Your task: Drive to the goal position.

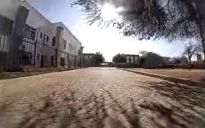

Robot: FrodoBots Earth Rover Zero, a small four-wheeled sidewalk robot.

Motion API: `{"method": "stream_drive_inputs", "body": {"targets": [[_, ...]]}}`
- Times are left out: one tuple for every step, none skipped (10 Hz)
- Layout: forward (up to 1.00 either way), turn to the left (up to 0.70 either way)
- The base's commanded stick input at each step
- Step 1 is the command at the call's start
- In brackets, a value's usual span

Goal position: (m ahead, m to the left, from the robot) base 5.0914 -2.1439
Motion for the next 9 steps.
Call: {"method": "stream_drive_inputs", "body": {"targets": [[1.00, 0.00], [1.00, 0.00], [1.00, 0.00], [1.00, 0.00], [1.00, 0.00], [1.00, 0.27], [1.00, 0.27], [1.00, 0.00], [1.00, 0.00]]}}
